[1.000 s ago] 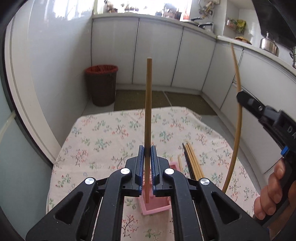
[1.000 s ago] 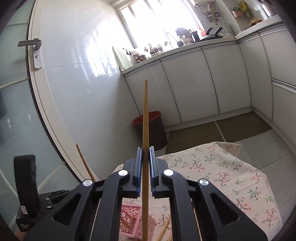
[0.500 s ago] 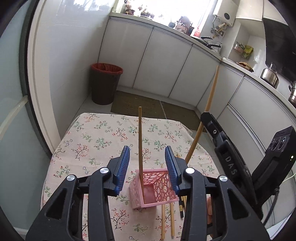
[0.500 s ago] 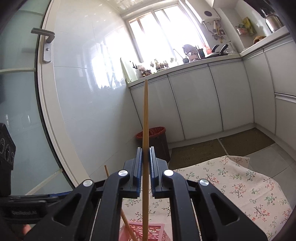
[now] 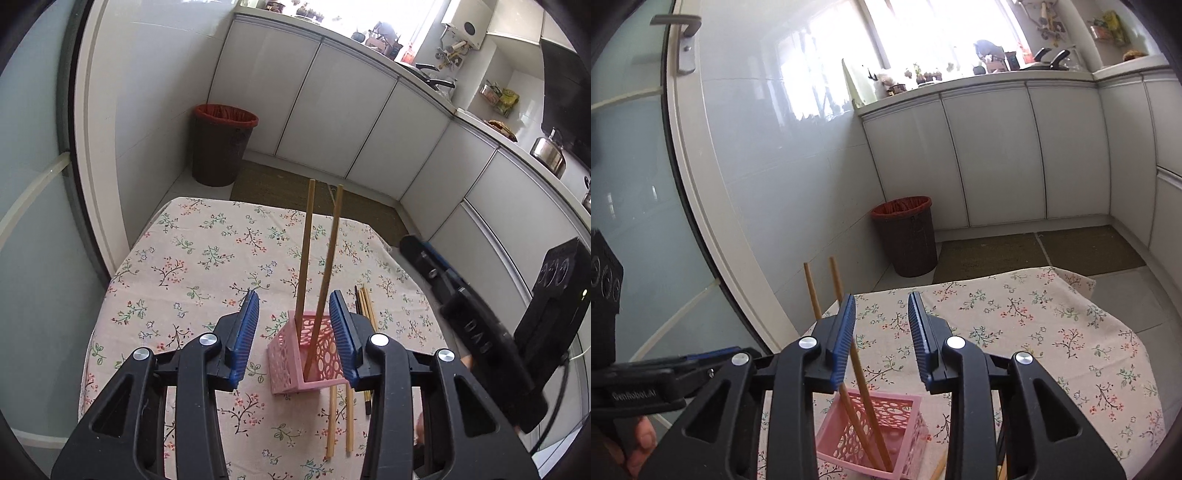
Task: Organize utensils
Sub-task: 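Lower the chopstick into the pink basket and open the left tool, then grasp another wooden chopstick from the row with the left tool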
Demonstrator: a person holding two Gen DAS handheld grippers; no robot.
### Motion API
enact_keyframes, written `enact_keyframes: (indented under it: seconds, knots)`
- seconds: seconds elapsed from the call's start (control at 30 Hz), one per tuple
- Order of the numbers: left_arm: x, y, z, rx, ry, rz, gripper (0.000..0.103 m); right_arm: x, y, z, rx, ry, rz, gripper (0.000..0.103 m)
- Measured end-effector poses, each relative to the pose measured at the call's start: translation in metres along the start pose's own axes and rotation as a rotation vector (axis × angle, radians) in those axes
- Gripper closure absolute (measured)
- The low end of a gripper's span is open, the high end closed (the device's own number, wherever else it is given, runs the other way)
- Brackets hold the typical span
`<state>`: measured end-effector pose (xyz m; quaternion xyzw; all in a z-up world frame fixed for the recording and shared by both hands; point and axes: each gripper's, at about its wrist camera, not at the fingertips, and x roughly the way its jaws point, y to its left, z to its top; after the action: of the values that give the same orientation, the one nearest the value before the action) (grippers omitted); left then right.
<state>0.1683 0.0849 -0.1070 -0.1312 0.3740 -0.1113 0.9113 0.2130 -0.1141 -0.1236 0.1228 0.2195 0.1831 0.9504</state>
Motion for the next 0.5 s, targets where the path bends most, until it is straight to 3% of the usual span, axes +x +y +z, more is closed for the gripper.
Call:
enact_keyframes:
  seconds: [0.1, 0.23, 0.37, 0.5]
  knots:
    - [0.004, -0.007, -0.01, 0.003, 0.049, 0.018, 0.065, -0.017, -0.016, 0.013, 0.046, 0.048, -0.013, 0.065]
    - [0.018, -0.012, -0.026, -0.057, 0.15, 0.019, 0.065, -0.026, -0.045, 0.012, 0.124, 0.216, -0.046, 0.065]
    - [0.029, -0.028, -0.041, -0.028, 0.193, 0.043, 0.065, -0.033, -0.076, -0.008, 0.239, 0.369, -0.099, 0.065]
    - [0.041, -0.042, -0.055, -0.008, 0.228, 0.049, 0.065, -0.02, -0.089, -0.049, 0.334, 0.536, -0.061, 0.067]
